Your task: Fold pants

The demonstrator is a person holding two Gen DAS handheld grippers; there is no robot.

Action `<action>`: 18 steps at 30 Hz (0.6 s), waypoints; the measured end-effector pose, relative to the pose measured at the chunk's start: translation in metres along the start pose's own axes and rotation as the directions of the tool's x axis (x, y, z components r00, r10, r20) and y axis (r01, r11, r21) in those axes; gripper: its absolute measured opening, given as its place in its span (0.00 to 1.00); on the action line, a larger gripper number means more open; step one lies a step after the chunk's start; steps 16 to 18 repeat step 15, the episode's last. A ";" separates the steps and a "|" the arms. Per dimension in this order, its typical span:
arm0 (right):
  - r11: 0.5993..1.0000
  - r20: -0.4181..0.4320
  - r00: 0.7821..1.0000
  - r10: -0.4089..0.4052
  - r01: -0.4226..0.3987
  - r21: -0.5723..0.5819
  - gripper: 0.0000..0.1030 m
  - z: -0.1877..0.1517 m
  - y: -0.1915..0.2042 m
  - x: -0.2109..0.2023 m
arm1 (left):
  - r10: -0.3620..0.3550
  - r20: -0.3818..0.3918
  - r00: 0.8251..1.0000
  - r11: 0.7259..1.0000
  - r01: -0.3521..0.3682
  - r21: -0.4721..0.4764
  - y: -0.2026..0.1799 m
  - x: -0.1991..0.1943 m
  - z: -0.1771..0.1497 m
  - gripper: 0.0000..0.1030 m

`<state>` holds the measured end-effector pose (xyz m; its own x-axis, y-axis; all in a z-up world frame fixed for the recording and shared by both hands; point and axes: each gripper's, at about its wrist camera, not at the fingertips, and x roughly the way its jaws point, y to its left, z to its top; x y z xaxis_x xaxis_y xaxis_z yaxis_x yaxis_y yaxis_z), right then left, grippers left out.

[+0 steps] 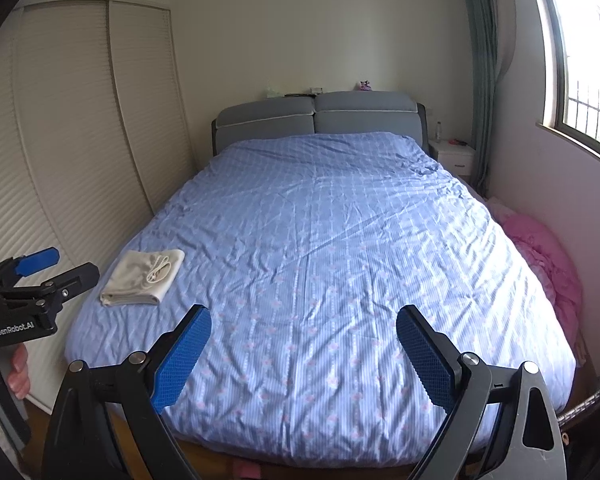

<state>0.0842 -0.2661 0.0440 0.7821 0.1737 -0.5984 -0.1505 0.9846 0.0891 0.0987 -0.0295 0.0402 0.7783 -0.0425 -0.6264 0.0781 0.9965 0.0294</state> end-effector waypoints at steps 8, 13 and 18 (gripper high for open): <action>1.000 0.002 1.000 0.000 0.000 -0.001 0.92 0.000 0.002 -0.001 | -0.014 -0.005 1.000 1.000 0.014 -0.021 0.004 -0.001 0.000 1.00; 1.000 0.005 1.000 -0.007 0.007 0.004 0.92 0.001 0.004 -0.002 | -0.020 -0.005 1.000 1.000 0.020 -0.019 0.005 -0.001 0.000 1.00; 1.000 0.004 1.000 -0.010 0.010 0.005 0.92 0.000 0.006 -0.002 | -0.023 -0.004 1.000 1.000 0.023 -0.019 0.005 -0.002 0.001 1.00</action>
